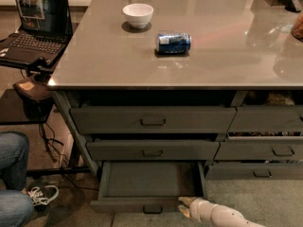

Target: Open bottom drawer

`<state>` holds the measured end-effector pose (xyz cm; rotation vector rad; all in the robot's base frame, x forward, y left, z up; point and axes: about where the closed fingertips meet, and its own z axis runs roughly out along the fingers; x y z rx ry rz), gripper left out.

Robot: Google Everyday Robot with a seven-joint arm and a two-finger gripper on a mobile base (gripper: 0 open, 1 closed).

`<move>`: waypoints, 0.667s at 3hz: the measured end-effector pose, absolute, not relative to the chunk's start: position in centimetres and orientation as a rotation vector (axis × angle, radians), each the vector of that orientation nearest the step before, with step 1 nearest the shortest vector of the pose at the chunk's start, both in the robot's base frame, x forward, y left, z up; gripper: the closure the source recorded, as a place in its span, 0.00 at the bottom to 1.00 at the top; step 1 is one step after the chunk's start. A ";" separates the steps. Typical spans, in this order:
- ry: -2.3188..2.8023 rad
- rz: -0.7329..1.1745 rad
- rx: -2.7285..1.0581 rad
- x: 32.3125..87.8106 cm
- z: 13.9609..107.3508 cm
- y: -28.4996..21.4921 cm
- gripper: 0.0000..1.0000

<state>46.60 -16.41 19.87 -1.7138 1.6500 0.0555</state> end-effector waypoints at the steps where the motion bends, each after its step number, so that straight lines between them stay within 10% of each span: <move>1: 1.633 0.005 -1.724 43.0 19.4 -17.8 1.00; 2: 1.633 0.005 -1.724 43.0 19.4 -17.8 1.00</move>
Offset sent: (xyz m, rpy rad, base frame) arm -0.3465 -0.0873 -0.0274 0.0717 0.0143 -0.2540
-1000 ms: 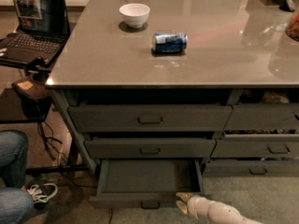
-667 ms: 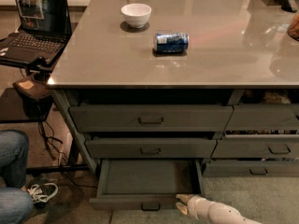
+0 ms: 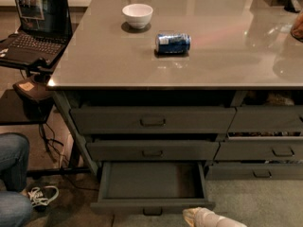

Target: Open bottom drawer

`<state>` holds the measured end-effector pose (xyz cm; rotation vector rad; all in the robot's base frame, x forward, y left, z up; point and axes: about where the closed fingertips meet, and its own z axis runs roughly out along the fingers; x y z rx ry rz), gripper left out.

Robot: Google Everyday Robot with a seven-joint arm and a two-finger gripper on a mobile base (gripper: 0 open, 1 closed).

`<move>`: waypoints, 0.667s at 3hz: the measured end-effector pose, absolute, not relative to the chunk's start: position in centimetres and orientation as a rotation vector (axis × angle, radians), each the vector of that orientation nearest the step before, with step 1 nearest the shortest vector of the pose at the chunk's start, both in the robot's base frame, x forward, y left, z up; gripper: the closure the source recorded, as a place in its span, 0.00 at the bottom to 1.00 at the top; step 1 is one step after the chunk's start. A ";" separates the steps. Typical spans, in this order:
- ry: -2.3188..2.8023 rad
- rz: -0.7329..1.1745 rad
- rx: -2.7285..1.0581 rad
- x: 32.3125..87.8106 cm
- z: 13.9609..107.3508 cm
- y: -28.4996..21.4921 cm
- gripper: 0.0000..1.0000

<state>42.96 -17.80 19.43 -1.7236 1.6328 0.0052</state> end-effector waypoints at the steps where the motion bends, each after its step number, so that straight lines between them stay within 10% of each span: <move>1: 1.661 0.011 -1.681 38.5 18.9 -18.6 1.00; 2: 1.722 -0.011 -1.619 36.3 18.9 -20.9 0.81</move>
Offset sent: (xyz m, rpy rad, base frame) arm -0.0342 -0.0061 -0.0039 0.0159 0.0045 -0.0265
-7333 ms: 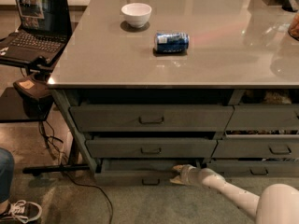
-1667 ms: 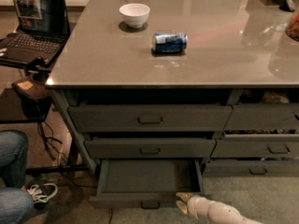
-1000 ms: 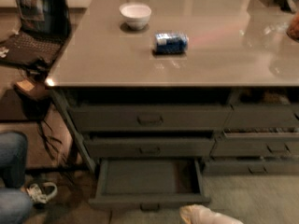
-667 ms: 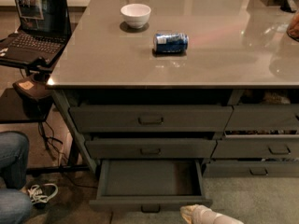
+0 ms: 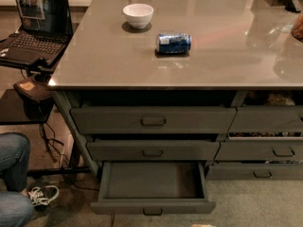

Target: Open bottom drawer

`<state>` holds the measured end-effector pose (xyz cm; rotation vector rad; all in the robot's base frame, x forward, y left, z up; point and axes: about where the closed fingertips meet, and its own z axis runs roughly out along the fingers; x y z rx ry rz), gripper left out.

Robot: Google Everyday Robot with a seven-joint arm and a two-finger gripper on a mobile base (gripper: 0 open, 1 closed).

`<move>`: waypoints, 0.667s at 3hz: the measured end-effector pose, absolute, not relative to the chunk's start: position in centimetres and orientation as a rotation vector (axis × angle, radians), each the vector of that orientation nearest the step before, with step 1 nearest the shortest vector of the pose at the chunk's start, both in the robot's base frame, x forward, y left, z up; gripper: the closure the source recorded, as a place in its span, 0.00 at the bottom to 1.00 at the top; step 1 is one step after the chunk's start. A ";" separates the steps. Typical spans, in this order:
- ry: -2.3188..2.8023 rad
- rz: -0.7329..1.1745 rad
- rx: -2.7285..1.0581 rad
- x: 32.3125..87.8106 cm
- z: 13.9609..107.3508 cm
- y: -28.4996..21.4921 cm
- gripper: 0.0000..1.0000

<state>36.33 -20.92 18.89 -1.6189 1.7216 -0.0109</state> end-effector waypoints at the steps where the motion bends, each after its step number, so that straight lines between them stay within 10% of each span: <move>1: 1.722 -0.011 -1.619 36.3 18.9 -20.9 0.58; 2: 1.722 -0.011 -1.619 36.3 18.9 -20.9 0.35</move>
Offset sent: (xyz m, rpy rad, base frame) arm 0.0000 0.0000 0.0000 0.0000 0.0000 0.0000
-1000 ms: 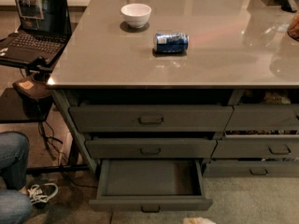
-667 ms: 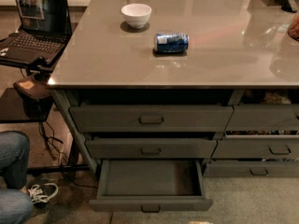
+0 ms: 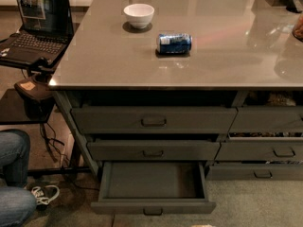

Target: Open bottom drawer

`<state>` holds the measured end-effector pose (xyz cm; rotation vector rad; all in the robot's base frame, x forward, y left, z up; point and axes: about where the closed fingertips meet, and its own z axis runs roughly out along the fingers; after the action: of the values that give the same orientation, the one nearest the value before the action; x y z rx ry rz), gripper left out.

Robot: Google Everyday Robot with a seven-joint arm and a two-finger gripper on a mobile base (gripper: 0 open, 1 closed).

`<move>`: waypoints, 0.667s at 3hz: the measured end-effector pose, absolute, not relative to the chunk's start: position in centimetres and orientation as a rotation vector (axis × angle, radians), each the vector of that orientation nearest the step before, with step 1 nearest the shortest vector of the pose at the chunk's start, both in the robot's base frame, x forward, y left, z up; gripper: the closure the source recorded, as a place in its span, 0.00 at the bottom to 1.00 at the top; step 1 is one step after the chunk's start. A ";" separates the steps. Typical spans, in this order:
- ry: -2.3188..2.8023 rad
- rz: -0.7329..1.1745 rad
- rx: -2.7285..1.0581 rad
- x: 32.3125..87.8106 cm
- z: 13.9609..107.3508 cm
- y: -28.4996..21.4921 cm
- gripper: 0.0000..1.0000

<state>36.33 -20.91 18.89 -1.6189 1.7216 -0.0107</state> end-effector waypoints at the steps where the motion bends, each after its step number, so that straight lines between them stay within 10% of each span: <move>1: 1.722 -0.011 -1.619 36.3 18.9 -20.9 0.11; 2: 1.722 -0.011 -1.619 36.3 18.9 -20.9 0.00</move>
Offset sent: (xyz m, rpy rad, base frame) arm 0.0000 0.0000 0.0000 0.0000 0.0000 0.0000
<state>36.33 -20.90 18.88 -1.6189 1.7215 -0.0106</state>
